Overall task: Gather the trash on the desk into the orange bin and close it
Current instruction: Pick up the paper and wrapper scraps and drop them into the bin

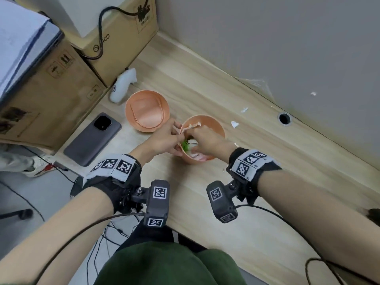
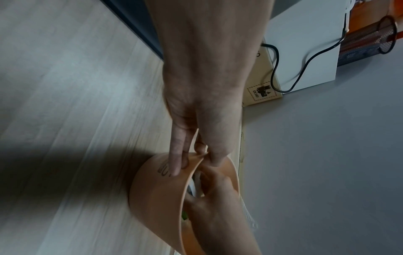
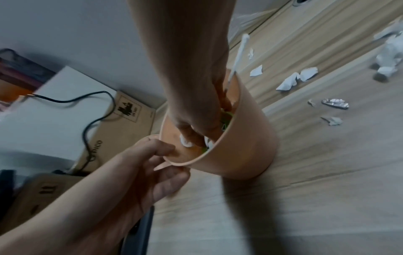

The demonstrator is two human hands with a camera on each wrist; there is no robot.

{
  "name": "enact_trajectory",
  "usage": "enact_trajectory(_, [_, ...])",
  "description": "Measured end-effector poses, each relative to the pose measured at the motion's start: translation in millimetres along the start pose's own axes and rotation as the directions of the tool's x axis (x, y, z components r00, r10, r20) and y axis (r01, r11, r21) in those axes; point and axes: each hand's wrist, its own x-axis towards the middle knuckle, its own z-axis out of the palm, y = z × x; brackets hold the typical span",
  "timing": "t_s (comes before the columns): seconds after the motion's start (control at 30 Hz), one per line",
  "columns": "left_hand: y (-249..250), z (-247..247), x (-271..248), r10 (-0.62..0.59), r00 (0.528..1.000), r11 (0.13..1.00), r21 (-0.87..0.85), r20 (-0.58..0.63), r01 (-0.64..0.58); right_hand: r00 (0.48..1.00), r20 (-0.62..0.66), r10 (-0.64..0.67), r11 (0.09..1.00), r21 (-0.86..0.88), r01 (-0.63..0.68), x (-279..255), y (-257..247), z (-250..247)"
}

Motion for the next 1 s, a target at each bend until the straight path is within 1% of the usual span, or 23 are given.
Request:
enact_trajectory(0.03, [0,0,1,0.0,1.0,1.0,-0.002,-0.008,0.0,1.0,0.019,0.015,1.0,-0.008,-0.014,5,1,2])
enact_trajectory(0.13, [0,0,1,0.015,0.999,1.0,0.014,-0.044,-0.015,0.999,0.013,0.045,0.999,0.013,-0.046,9,0,9])
enact_trajectory(0.23, [-1,0,2,0.024,0.997,0.999,0.024,-0.07,-0.023,0.997,0.067,0.049,0.997,0.055,-0.053,8,1,6])
enact_trajectory(0.27, [-1,0,3,0.025,0.997,0.999,0.028,-0.076,-0.023,0.996,0.094,0.012,0.999,0.047,-0.016,6,2,1])
enact_trajectory(0.33, [-1,1,3,0.028,0.996,0.999,0.036,-0.084,-0.025,0.981,0.164,-0.1,0.995,0.022,0.097,-3,2,-14])
enact_trajectory(0.4, [1,3,3,0.03,0.996,0.998,0.053,-0.087,-0.026,0.962,0.187,-0.199,0.98,0.063,0.19,-19,6,-29])
enact_trajectory(0.43, [1,3,3,0.034,0.996,0.998,0.062,-0.086,-0.029,0.959,0.174,-0.223,0.972,0.109,0.206,-28,10,-36])
enact_trajectory(0.5, [2,5,2,0.034,0.997,0.997,0.07,-0.075,-0.029,0.968,0.091,-0.234,0.953,0.218,0.21,-46,18,-45])
enact_trajectory(0.57, [3,7,3,0.027,0.997,0.997,0.074,-0.068,-0.022,0.98,-0.041,-0.196,0.935,0.294,0.2,-62,27,-49])
enact_trajectory(0.6, [4,8,3,0.023,0.998,0.997,0.074,-0.066,-0.018,0.976,-0.129,-0.175,0.923,0.324,0.208,-68,31,-50])
enact_trajectory(0.67, [5,9,3,0.018,0.998,0.997,0.072,-0.061,-0.014,0.95,-0.302,-0.086,0.901,0.383,0.203,-81,41,-49])
enact_trajectory(0.7, [5,10,2,0.016,0.998,0.998,0.069,-0.06,-0.012,0.932,-0.362,-0.003,0.898,0.409,0.162,-87,46,-46])
enact_trajectory(0.73, [5,10,2,0.015,0.998,0.998,0.065,-0.06,-0.011,0.918,-0.387,0.09,0.899,0.428,0.093,-92,52,-41])
enact_trajectory(0.77, [6,10,2,0.014,0.998,0.998,0.065,-0.061,-0.009,0.913,-0.369,0.173,0.897,0.441,0.009,-97,58,-35])
enact_trajectory(0.83, [6,11,2,0.012,0.998,0.997,0.071,-0.068,-0.007,0.923,-0.284,0.261,0.899,0.42,-0.124,-103,65,-24])
enact_trajectory(0.87, [6,12,2,0.012,0.998,0.997,0.074,-0.068,-0.007,0.925,-0.267,0.268,0.898,0.416,-0.141,-104,65,-19])
enact_trajectory(0.9, [6,13,2,0.014,0.998,0.997,0.074,-0.069,-0.008,0.924,-0.276,0.265,0.897,0.422,-0.131,-103,62,-17])
enact_trajectory(0.97, [6,13,1,0.014,0.997,0.997,0.075,-0.072,-0.009,0.905,-0.35,0.244,0.9,0.43,-0.076,-98,54,-17])
enact_trajectory(1.0, [6,13,1,0.013,0.997,0.997,0.076,-0.071,-0.008,0.885,-0.396,0.245,0.901,0.431,-0.056,-93,49,-18])
